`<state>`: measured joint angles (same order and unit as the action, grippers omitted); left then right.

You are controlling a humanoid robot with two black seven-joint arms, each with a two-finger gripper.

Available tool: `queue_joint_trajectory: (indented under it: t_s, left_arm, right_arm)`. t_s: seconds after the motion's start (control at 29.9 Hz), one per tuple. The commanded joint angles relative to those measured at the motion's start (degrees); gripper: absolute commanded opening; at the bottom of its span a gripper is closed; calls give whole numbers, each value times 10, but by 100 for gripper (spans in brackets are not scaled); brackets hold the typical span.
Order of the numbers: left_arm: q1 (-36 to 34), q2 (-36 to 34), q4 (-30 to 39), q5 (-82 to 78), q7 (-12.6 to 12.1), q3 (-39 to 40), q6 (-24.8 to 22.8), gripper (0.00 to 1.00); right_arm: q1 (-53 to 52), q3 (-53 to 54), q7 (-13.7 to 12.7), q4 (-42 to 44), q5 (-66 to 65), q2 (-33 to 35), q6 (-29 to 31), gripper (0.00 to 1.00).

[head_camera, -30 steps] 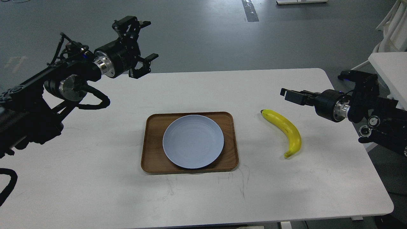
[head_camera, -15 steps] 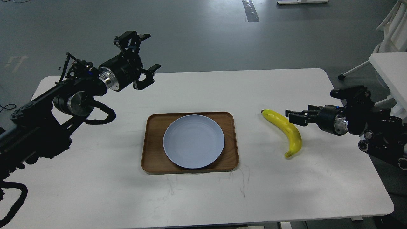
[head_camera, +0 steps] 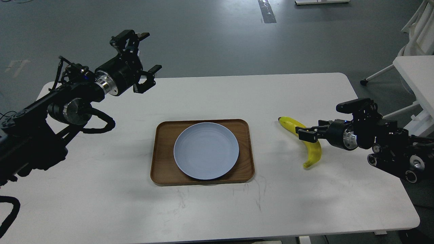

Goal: Place banana on plate with both arms
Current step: 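Lower the right gripper to the yellow banana and grasp it, then lift the banana with the right gripper and carry it over the plate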

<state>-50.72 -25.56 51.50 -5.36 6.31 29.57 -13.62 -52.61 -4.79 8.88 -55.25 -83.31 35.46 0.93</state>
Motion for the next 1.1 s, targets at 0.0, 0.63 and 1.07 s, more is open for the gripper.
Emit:
queue_joint_trajectory:
  t_s: [0.0,0.63,1.07]
  left_arm:
    - [0,-2,0,-6,-1,-4,0,98]
    - [4,-2,-3,-54,0,-5,1,98]
    - [8,2,-3,-54,-1,-7,3,98]
  right_arm:
    - [-1,-14,0,5,-27,-4,0,71]
    - [-8,-27,33,5,-34,-4,-22,0]
    - [-69,-21,47,-56,-24,-4,-79,0]
